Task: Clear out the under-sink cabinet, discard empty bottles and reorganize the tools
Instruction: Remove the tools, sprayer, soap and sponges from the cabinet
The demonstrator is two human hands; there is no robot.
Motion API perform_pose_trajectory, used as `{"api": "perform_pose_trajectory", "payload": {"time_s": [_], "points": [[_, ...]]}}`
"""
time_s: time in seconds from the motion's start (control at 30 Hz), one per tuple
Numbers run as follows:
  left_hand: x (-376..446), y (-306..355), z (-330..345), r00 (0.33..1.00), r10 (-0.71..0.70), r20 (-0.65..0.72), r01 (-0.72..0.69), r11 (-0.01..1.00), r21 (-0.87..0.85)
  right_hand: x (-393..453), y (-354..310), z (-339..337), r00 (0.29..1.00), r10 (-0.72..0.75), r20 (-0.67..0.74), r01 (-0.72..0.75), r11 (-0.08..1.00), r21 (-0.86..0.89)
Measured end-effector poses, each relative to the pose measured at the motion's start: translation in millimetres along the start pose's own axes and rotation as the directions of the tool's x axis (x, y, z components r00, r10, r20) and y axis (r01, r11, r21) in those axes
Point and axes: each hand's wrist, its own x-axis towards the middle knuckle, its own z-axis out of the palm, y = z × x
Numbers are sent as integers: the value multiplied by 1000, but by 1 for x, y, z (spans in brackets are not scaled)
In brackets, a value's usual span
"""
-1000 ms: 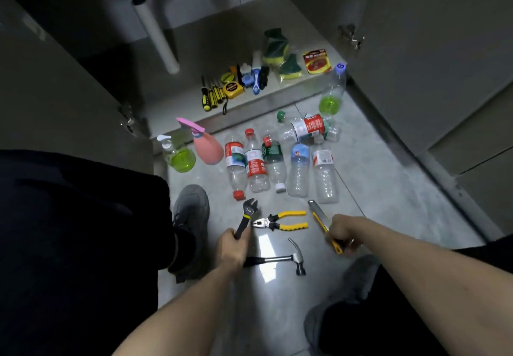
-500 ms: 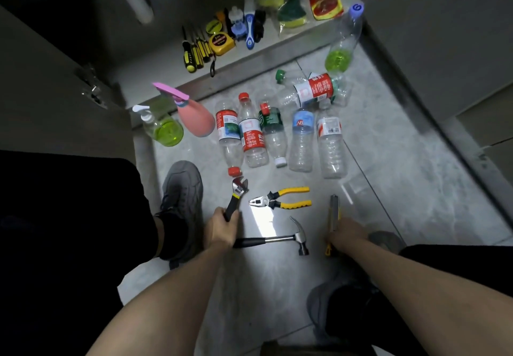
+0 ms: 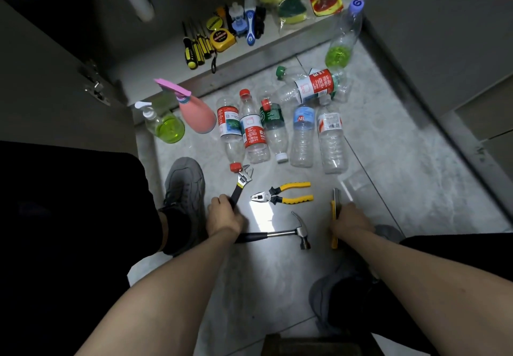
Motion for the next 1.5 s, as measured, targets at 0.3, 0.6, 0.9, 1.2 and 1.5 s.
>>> {"api": "perform_pose_trajectory", "payload": {"time_s": [0.3, 0.6, 0.9, 1.2, 1.5], "points": [[5, 33, -43, 989, 141, 39, -143, 987, 70, -13, -41, -31, 981, -160, -113, 160, 987, -7], [55, 96, -143, 928, 353, -117, -347, 935, 69, -15, -168, -80, 892, -434, -129, 450, 820, 353], [175, 127, -294, 889, 378, -259, -338, 922, 187, 9, -297, -153, 756, -627, -186, 654, 715, 249], [309, 112, -279, 982, 123, -141, -140, 983, -115, 53, -427, -173, 701, -683, -205, 703, 710, 42], [336, 102, -275, 980, 8, -199, -45, 983, -180, 62, -489, -172, 650, -715, -258, 696, 697, -176]]}}
